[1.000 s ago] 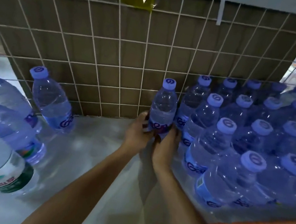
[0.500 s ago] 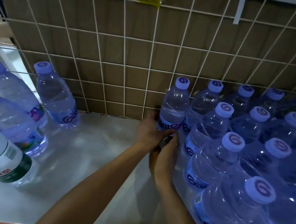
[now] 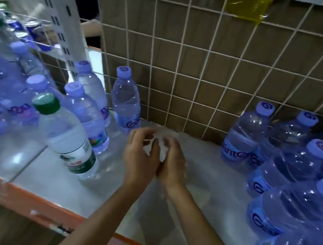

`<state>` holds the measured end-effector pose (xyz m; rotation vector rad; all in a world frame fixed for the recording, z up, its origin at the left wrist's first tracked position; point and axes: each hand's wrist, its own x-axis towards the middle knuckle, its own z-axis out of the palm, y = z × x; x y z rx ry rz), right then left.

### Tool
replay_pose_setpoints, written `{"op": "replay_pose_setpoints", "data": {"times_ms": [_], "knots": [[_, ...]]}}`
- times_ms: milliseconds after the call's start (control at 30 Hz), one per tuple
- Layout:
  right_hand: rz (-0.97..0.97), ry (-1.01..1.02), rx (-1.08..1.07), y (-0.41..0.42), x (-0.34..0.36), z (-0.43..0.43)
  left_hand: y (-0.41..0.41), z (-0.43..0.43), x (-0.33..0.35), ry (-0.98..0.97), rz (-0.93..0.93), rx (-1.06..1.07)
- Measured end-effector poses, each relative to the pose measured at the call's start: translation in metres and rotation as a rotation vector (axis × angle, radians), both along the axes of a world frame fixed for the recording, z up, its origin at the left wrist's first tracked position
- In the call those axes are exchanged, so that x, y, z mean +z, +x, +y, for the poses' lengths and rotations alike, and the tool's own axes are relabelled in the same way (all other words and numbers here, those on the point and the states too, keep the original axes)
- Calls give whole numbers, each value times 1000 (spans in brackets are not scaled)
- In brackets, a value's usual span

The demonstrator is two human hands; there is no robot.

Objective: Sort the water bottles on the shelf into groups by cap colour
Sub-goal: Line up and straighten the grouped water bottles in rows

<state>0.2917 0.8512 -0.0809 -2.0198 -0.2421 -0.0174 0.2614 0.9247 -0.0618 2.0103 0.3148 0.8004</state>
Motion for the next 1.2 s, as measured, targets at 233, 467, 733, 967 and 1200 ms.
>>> {"op": "replay_pose_setpoints", "data": {"times_ms": [233, 467, 733, 967, 1200], "knots": [[-49, 39, 55, 47, 8, 91, -36, 53, -30, -156, 194, 132], [121, 47, 108, 64, -4, 98, -34, 52, -30, -155, 375, -2], [68, 39, -181, 17, -12, 35, -10, 42, -24, -183, 353, -188], [-54, 57, -492, -14, -8, -48, 17, -21, -16, -213, 397, -623], [60, -119, -531, -37, -7, -95, 40, -75, -22, -73, 335, -709]]}}
